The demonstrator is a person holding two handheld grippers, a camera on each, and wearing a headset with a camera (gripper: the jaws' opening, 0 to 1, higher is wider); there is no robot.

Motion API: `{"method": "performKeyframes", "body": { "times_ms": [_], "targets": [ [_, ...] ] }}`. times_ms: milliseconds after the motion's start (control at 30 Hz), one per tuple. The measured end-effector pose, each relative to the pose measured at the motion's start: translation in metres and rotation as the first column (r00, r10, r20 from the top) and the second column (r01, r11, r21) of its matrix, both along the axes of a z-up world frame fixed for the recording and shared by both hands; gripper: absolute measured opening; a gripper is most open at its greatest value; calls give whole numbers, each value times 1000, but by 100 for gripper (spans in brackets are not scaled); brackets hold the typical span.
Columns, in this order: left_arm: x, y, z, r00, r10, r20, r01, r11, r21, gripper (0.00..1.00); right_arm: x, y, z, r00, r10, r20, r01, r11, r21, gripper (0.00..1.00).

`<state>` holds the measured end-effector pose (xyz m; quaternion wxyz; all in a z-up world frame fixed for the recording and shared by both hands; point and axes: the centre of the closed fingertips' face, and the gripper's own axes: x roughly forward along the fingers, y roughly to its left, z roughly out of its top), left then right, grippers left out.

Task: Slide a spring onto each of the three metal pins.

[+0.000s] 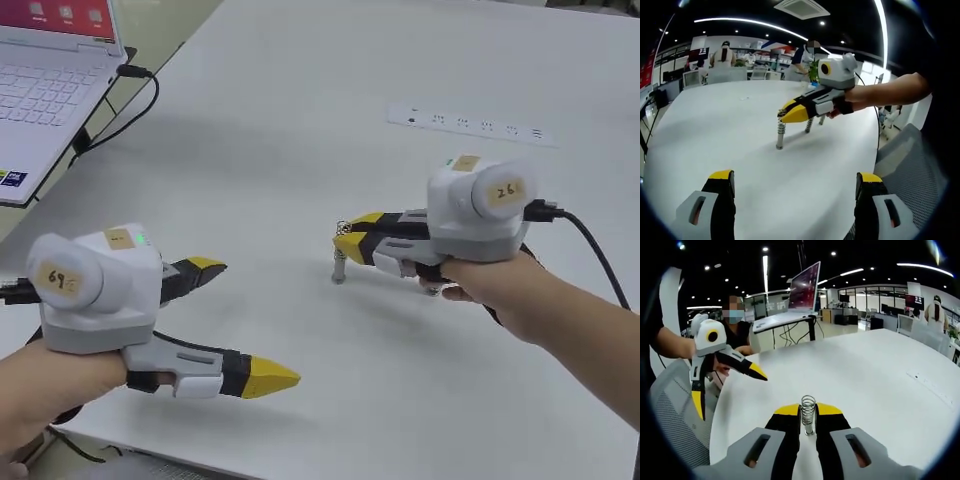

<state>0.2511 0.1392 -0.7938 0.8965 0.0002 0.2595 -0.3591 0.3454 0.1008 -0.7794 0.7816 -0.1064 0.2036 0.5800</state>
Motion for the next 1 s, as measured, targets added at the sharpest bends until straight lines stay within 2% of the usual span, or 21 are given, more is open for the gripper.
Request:
{"method": "performKeyframes", "body": {
  "times_ms": [633, 1000],
  "targets": [
    [0, 1, -2, 1000, 2, -5, -2, 1000, 2, 98, -5, -4, -18, 1000, 11, -9, -12, 999, -38, 8],
    [0, 0, -3, 1000, -3, -8, 3, 1000, 2, 98, -9, -2, -29, 1000, 23, 4, -23, 997, -69, 8]
  ]
}}
